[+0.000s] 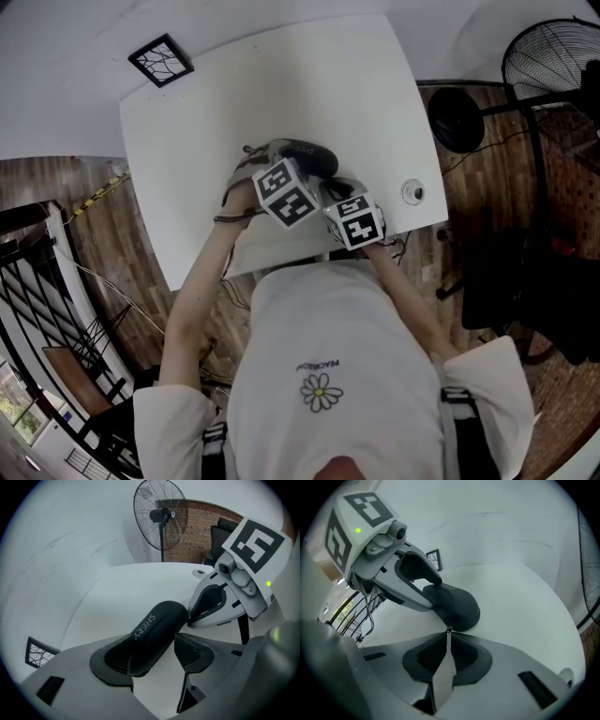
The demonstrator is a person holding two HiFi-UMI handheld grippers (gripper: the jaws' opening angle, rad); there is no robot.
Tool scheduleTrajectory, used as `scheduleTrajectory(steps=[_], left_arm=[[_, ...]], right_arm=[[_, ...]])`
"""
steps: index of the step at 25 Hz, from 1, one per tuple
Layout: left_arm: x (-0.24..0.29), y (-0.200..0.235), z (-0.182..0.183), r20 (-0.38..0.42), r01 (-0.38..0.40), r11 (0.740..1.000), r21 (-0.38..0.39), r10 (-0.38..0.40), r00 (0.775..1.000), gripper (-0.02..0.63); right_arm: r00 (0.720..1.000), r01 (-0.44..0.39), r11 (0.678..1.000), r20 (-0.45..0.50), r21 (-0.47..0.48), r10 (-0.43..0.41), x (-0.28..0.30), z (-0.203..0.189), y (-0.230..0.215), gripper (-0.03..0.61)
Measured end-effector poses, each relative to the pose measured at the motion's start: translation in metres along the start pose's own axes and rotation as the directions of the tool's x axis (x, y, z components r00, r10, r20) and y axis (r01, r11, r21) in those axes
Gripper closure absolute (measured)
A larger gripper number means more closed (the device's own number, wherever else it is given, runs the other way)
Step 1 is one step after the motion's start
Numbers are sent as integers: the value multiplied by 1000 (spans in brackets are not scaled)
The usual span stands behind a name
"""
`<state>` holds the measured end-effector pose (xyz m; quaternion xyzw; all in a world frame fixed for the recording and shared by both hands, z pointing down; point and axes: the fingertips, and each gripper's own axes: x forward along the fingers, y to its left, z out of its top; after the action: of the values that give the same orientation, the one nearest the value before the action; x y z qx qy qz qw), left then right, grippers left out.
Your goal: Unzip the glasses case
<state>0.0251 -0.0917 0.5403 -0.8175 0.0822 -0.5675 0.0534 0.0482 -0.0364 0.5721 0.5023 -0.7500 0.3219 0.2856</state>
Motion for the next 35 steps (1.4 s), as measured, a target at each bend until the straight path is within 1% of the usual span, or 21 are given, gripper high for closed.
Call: scheduleTrajectory(steps=[1, 3, 4, 7, 10, 16, 21, 24, 29, 33, 35], left_arm=[[0, 0, 0, -1, 0, 1000, 0, 0, 1000, 321], [-1, 0, 0, -4, -1, 1000, 3, 1, 1000, 322], [-1, -1, 0, -4, -2, 1000, 6, 2, 1000, 322], [-1, 0, -1, -5, -3, 1000, 11, 3, 1000, 324], [-1, 0, 0, -5, -2, 1000, 11, 2, 1000, 324], [-1, -1, -1, -3, -1, 1000, 11, 1, 1000, 324], [0, -1, -2, -4, -2, 1000, 12, 3, 1000, 324], [-1, -1, -1, -6, -4, 1000, 12, 4, 1000, 324], [0, 0, 0, -9, -5, 1000, 10, 5, 1000, 324], [1, -1, 0, -13, -6, 1000, 14, 7, 1000, 324], [0, -1, -1, -22, -7, 999, 39, 8, 1000, 324]], right_arm=[[1000, 1, 1000, -1, 23, -1, 1, 0, -2, 552], [1000, -8, 998, -3, 58, 8, -1, 0, -5, 520], [1000, -11, 998, 0, 68, 11, -2, 0, -6, 514], [1000, 11, 998, 6, 63, -11, -2, 3, -9, 514], [999, 31, 999, 13, 32, -31, -3, 3, -12, 541], [1000, 17, 999, 13, -35, -16, -10, -2, -8, 560], [1000, 15, 987, 4, -158, -15, -18, -3, 1, 571], [1000, -3, 982, 11, -187, 5, -21, 0, 7, 571], [1000, -26, 989, 11, -145, 28, -12, 5, 2, 571], [996, -92, 994, 2, -54, 93, -7, 6, 2, 571], [994, -105, 994, 1, -19, 105, -9, 7, 1, 572]])
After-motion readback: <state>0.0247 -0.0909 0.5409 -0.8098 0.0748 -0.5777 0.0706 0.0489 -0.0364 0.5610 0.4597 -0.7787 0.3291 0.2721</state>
